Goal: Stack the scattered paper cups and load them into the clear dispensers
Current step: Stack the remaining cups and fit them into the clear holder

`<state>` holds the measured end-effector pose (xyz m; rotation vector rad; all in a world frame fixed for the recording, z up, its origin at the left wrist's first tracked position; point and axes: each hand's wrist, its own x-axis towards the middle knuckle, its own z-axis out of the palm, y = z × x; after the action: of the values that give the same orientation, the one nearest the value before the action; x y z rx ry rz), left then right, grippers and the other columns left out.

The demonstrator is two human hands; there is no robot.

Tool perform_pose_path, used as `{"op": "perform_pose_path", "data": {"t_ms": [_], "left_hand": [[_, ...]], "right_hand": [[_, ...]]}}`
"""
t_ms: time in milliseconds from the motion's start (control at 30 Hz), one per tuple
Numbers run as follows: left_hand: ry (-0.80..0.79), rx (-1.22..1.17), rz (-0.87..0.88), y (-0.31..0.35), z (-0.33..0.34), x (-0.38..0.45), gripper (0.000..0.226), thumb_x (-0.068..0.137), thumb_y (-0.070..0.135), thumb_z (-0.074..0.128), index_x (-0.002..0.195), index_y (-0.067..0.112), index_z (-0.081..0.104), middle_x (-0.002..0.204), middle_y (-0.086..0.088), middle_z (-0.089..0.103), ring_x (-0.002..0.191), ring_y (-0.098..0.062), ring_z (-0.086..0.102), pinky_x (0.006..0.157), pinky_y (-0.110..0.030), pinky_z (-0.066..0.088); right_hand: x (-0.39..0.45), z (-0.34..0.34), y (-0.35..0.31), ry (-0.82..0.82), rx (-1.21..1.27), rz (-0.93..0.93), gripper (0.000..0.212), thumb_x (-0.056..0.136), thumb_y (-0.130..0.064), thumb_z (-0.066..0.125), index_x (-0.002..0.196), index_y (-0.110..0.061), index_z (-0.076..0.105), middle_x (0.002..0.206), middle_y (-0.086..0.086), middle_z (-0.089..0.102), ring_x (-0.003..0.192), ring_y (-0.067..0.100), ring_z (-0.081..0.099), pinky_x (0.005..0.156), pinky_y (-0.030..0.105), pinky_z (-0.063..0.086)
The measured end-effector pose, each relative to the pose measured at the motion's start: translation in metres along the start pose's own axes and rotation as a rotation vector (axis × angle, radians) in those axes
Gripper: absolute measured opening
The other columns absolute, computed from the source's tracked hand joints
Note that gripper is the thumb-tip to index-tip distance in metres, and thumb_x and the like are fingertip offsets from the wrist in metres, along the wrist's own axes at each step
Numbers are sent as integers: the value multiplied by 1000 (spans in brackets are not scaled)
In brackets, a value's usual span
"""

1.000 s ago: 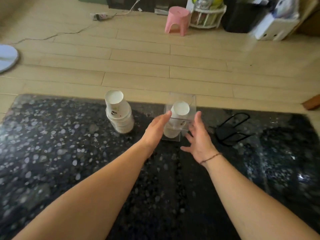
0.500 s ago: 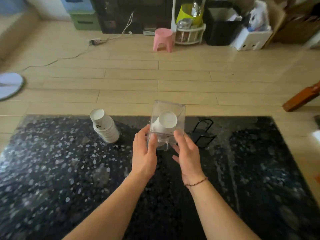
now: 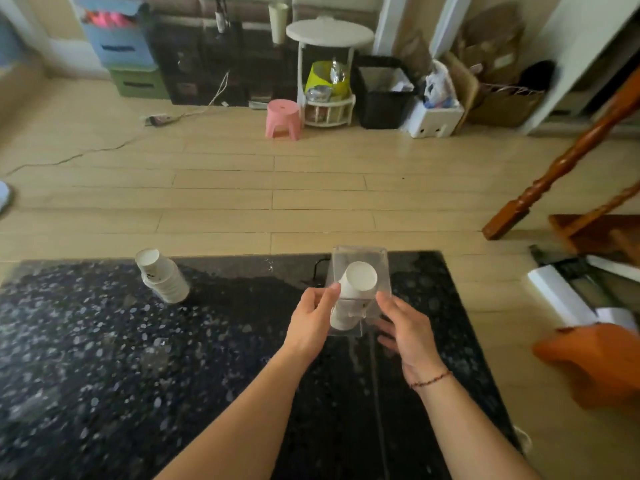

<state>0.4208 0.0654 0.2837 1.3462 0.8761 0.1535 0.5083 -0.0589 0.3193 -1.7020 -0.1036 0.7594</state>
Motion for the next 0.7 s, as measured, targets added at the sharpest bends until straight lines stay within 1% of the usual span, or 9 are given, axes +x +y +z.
{"op": "perform_pose_path", "data": {"t_ms": [133,200,267,367,433,500,600,667,700], "left_hand": [[-108,-4,-57,5,31,-2,69,77,74,50,125,25,52,127,3,59,116,-17,57,93,-36,45],[-129,2,-69,9,48,-2,73,71,76,51,125,27,52,127,4,59,117,-17,56,102,-41,44],[-148,6,-78,12,69,2,69,74,74,53,124,27,52,125,3,60,115,-17,57,106,-44,45],[-131,52,-87,11,111,18,46,93,59,51,123,24,53,118,5,60,105,-9,57,95,-34,47],[-71,68,-79,10,142,37,37,97,51,48,121,24,56,110,9,60,97,-2,56,79,-25,45],[-32,90,-61,7,176,61,30,100,46,46,118,26,58,106,13,60,94,2,55,74,-20,42],[-22,55,-93,-1,229,103,22,102,39,45,113,29,60,103,15,63,95,2,56,75,-17,43],[-52,46,-107,-1,263,133,25,103,39,43,112,29,63,106,12,66,102,-5,61,86,-24,48],[-54,49,-108,-1,276,152,28,103,42,41,112,30,64,109,10,67,107,-10,62,94,-30,49]], "right_hand": [[0,-36,1,65,-35,-10,21,84,-46,64,105,-42,65,121,-6,67,115,18,59,98,47,46],[2,-52,3,81,-28,-3,21,86,-46,63,106,-42,65,121,-5,67,116,19,59,99,51,45],[9,-72,7,84,-5,7,22,87,-46,61,108,-41,67,120,-6,68,115,18,59,99,52,45],[37,-110,19,84,24,25,21,89,-44,59,108,-40,66,118,-6,67,114,19,59,99,52,46],[65,-135,24,53,30,25,21,90,-43,58,109,-39,66,118,-6,67,115,19,58,99,51,46],[95,-161,32,48,42,28,25,90,-41,57,112,-36,67,117,-7,68,115,18,59,98,50,47],[145,-199,45,36,45,40,31,87,-45,57,115,-36,65,118,-8,67,115,16,57,97,50,47],[185,-222,50,41,50,26,31,86,-47,57,114,-35,65,117,-9,67,114,16,58,94,48,49],[207,-230,51,44,57,14,23,90,-42,57,110,-34,66,113,-10,68,111,15,60,89,43,52]]}}
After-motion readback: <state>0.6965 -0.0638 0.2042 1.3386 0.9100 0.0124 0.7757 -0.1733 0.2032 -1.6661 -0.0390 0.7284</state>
